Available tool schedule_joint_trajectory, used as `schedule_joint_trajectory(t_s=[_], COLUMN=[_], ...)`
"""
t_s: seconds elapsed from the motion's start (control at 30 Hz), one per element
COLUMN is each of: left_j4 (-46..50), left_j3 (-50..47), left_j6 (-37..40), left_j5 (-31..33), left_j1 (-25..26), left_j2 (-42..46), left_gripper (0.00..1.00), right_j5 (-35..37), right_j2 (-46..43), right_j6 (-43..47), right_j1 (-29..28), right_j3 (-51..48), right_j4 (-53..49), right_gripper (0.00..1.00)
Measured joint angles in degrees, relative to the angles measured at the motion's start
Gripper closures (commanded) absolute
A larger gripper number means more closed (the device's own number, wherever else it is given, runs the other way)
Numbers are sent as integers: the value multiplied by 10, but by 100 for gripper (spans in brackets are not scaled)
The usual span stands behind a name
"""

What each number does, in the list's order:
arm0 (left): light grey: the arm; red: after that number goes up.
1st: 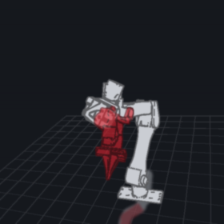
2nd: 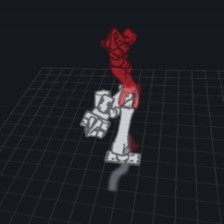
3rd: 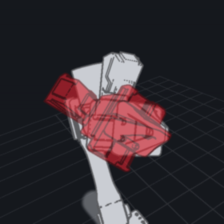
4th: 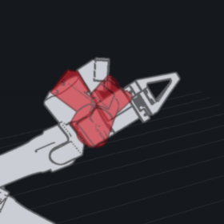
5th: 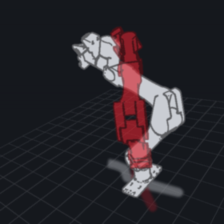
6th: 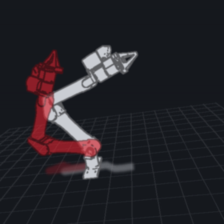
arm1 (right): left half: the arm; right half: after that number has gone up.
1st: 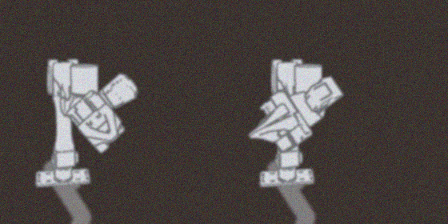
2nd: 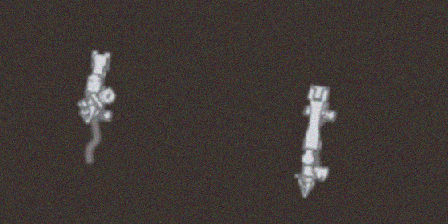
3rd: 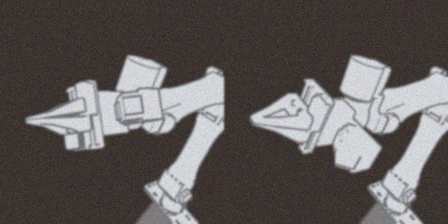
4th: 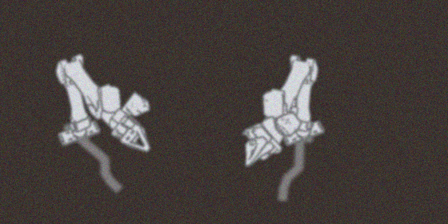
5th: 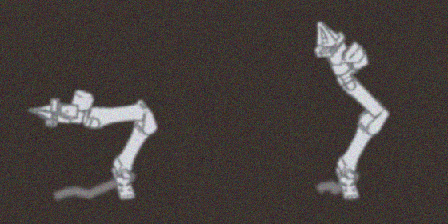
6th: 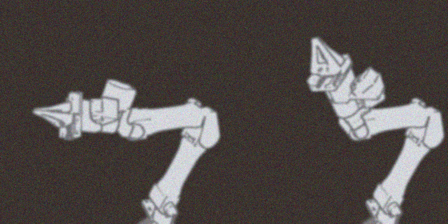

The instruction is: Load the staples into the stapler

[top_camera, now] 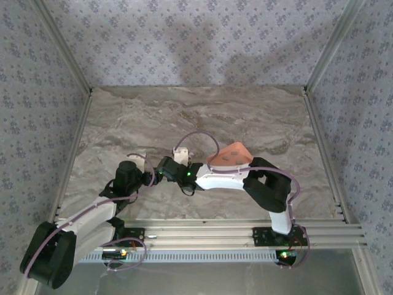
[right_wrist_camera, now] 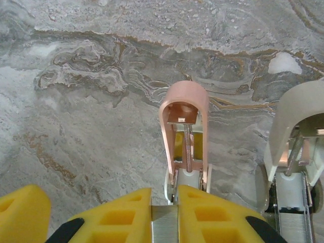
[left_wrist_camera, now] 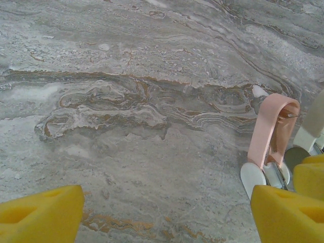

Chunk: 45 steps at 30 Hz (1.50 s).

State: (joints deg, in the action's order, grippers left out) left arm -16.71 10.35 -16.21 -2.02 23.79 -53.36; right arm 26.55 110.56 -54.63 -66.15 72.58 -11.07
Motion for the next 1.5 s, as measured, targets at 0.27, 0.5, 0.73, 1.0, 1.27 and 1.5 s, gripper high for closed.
schedule_joint_trajectory(t_s=[0.27, 0.5, 0.73, 1.0, 1.27, 1.5], left_j4=[0, 0, 0, 0, 0, 0], left_j3=[0, 0, 0, 0, 0, 0], left_j6=[-2, -4, -4, -4, -4, -4], left_j5=[7, 15, 15, 15, 15, 15], left_j1=[0, 0, 0, 0, 0, 0], left_j2=[0, 0, 0, 0, 0, 0], left_gripper=[15, 15, 14, 14, 14, 14], right_j5=[-4, -6, -15, -20, -28, -30], right_j2=[8, 10, 13, 16, 30, 34], right_j6=[-7, -14, -15, -15, -17, -22], right_j1=[6, 10, 12, 14, 16, 16], right_j3=[9, 13, 24, 31, 42, 46], right_j4=[-20, -38, -42, -53, -72, -78], right_gripper=[82, 82, 82, 83, 83, 83])
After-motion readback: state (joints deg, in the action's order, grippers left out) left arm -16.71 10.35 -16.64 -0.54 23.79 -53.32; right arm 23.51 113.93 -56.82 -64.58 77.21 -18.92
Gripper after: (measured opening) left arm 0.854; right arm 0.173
